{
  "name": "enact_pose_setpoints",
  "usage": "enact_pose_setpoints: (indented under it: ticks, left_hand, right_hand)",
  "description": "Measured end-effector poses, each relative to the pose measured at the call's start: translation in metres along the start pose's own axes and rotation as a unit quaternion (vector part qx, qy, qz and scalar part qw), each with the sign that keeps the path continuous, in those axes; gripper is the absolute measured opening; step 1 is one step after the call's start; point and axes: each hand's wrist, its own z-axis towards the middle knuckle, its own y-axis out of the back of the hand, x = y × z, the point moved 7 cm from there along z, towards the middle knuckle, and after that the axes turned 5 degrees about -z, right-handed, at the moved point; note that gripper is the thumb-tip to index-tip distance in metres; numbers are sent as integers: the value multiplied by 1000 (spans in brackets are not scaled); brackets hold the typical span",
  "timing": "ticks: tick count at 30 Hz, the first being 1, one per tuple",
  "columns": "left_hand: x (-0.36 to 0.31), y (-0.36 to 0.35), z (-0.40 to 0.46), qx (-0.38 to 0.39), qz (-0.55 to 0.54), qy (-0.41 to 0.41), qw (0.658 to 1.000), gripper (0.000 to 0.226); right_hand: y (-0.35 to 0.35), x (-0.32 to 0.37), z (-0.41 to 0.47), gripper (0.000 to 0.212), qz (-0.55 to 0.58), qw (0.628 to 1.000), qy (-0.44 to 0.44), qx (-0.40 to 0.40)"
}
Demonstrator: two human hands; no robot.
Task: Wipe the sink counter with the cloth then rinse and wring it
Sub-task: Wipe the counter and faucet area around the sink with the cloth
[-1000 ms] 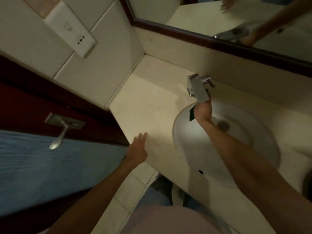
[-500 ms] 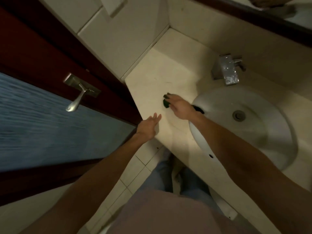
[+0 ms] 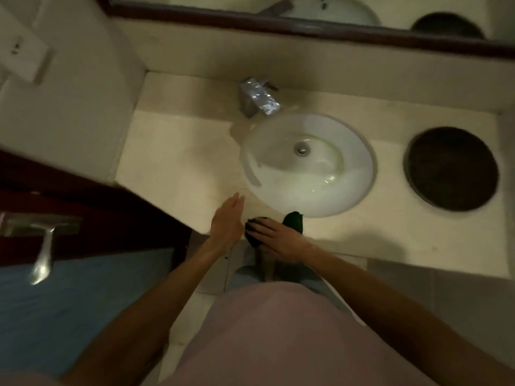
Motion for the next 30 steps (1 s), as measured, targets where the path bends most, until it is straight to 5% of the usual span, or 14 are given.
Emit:
enact_pose_setpoints:
  ticks: [6, 14, 19, 22, 27, 30]
  left_hand:
    - [-95, -34, 15, 119, 68, -152, 979, 55]
    - [-162, -56, 20, 162, 212, -181, 947, 25]
    - [-204, -72, 28, 200, 155, -205, 945, 35]
    - [-239, -90, 28, 211, 134, -211, 945, 39]
    - [-261, -104, 43, 190, 137, -143, 962, 21]
    - [-259, -101, 65, 193, 122, -117, 967, 27]
  right_hand:
    - [8, -24, -112, 60, -37, 972, -231, -16]
    - [22, -113, -268, 58, -19, 838, -539, -87]
    - [23, -141, -374, 62, 15, 645, -741, -186]
    - [11, -146, -394, 62, 103, 547, -790, -258]
    - [15, -157, -365, 61, 157, 489, -818, -258]
    - [28, -175, -327, 64, 162, 542, -782, -263]
